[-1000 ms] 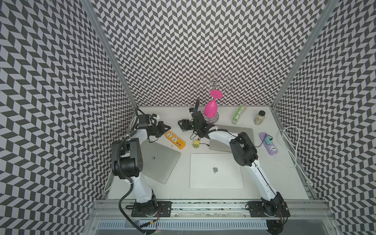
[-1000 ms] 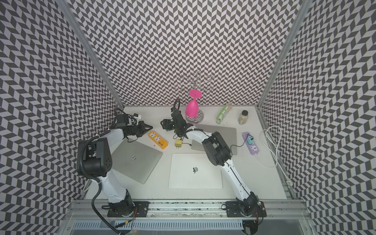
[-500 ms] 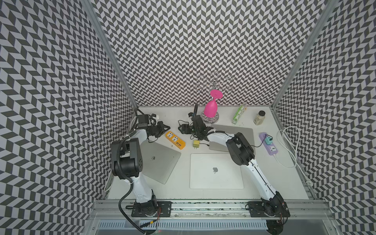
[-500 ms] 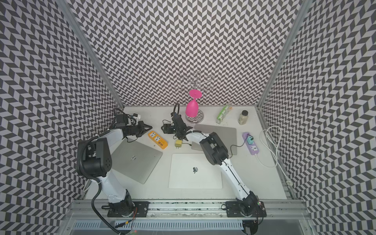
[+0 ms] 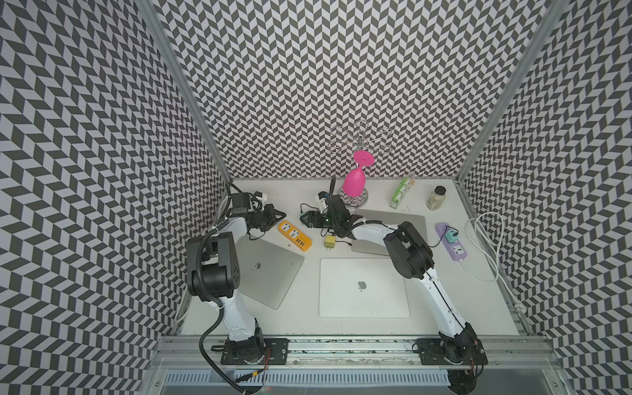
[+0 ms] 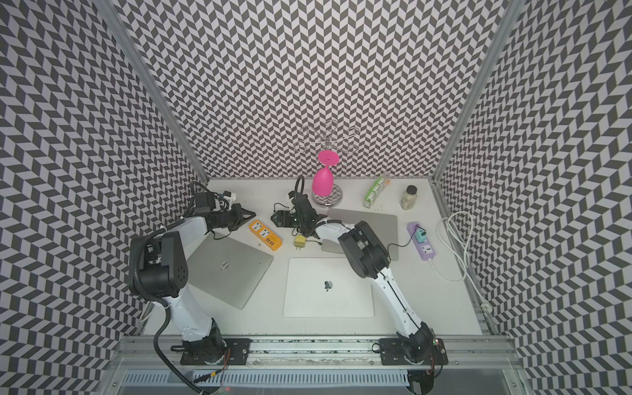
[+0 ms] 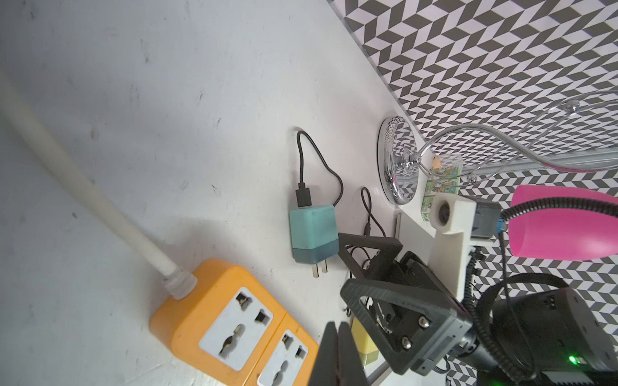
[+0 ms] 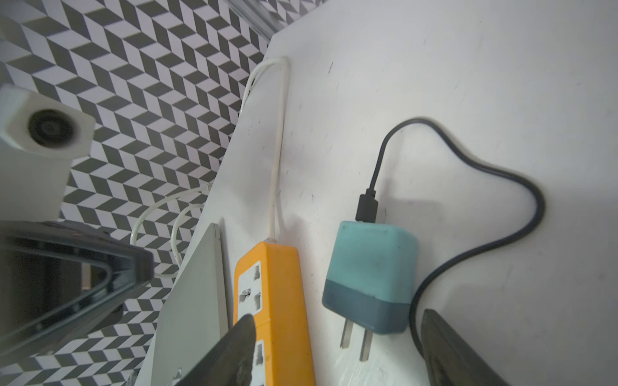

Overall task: Unplug the laptop charger
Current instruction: Adjust the plug at the center of the board, then remove the charging cable from the laptop.

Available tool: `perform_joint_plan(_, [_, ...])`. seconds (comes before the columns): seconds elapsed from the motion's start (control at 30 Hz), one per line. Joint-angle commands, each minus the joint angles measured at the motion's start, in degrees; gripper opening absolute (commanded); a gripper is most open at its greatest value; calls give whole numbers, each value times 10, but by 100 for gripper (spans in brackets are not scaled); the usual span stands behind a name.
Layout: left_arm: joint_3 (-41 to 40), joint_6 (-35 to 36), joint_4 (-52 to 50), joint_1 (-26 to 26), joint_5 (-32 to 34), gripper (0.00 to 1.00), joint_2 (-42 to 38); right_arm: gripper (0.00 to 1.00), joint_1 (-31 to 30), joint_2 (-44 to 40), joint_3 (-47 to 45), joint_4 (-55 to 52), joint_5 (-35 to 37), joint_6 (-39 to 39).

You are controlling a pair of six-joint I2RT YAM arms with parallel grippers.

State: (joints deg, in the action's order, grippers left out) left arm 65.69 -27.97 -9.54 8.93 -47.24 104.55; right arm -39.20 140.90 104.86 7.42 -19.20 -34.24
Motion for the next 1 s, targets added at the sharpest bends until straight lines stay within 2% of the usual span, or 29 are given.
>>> perform_joint_plan(0.0, [-3,5,0,1,-1,0,-13,76,0,-60,-12,17,29,19])
perform_joint_plan(0.2, [-1,6,-5,-1,-1,0,-18,76,-6,-92,-22,-2,25,46])
perform_joint_plan(0.37, [-14,9,-9,-5,6,0,-37,76,-13,-166,-79,-28,42,89])
perform_joint_plan(0.57, [-56,9,-6,-20,15,0,-83,74,-15,-287,-211,-31,38,91])
perform_joint_plan(0.7, [-92,12,-14,-31,24,0,-128,74,-14,-397,-341,-20,57,75])
perform_joint_plan(0.8, [-103,20,-34,-57,43,0,-165,73,-10,-479,-413,-50,90,64])
perform_joint_plan(0.97, [-123,24,-58,-131,89,0,-221,74,24,-609,-513,-118,131,29])
